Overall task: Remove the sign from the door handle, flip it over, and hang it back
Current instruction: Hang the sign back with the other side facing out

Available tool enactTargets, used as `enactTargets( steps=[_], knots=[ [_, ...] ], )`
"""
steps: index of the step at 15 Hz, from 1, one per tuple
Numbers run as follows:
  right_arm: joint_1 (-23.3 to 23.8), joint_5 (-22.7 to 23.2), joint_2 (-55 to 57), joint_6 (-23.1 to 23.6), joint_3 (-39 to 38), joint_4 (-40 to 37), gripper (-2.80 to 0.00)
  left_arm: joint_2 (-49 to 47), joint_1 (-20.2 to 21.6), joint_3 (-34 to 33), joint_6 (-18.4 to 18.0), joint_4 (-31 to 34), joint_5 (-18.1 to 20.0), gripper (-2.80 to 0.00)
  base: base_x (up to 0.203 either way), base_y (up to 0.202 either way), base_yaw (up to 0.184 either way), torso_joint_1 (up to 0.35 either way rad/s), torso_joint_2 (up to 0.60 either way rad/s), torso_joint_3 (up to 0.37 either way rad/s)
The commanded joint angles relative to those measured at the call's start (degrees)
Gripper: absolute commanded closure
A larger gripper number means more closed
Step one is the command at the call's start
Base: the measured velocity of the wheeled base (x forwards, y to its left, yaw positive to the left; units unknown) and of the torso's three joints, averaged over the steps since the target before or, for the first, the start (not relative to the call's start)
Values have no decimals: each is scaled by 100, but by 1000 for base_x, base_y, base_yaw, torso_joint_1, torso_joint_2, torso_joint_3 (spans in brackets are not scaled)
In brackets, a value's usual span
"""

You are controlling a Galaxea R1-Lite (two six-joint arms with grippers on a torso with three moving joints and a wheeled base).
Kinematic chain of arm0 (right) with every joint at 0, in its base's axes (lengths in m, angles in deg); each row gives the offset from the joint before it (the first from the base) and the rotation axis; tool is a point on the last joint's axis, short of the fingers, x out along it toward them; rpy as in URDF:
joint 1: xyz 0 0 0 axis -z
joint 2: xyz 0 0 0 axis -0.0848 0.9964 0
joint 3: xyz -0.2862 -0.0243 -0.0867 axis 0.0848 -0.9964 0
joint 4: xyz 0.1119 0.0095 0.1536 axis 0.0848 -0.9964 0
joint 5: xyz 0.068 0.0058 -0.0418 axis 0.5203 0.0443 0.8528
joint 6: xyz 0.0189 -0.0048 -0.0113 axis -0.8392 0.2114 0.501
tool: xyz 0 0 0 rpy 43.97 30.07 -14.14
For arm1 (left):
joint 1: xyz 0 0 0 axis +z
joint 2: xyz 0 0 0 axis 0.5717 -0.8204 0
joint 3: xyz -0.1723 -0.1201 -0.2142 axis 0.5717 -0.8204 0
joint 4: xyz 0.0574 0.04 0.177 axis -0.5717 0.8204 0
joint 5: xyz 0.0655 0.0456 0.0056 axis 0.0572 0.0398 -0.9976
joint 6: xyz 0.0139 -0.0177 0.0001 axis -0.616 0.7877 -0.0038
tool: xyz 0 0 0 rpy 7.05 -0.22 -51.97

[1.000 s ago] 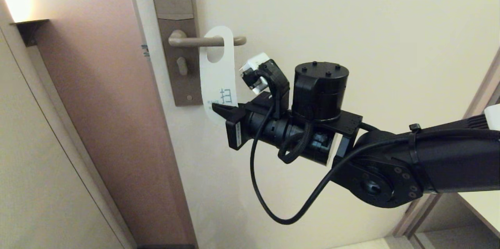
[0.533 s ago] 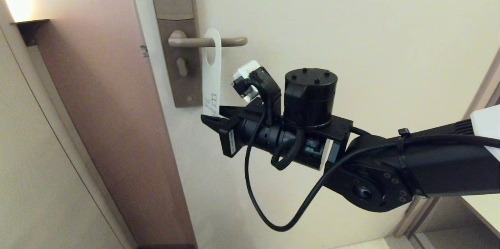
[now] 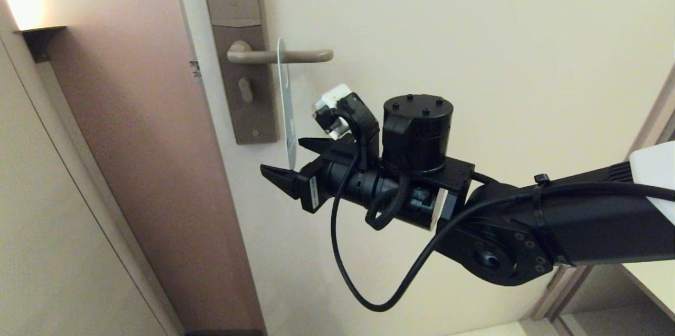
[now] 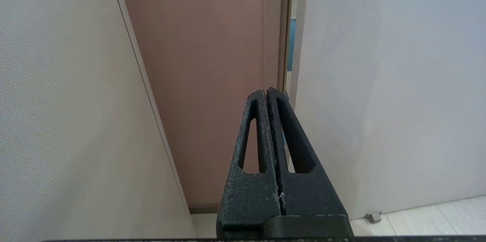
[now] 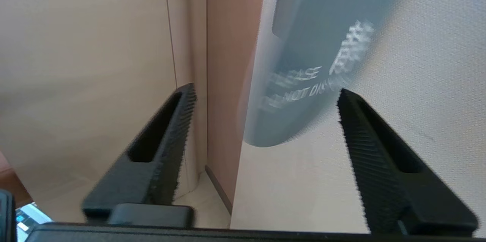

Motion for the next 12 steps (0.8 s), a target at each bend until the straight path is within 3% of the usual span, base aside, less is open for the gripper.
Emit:
enactTargets(
  steps=[1,12],
  knots=[
    [-1,2,-76,-1,-5,23,-280,-9,2,-1,-2,0,0,0,0,0,0,0,0,0],
    [413,-3,-562,-44,-482,-2,-280,-9,2,-1,3,2,9,0,0,0,0,0,0,0]
  ],
)
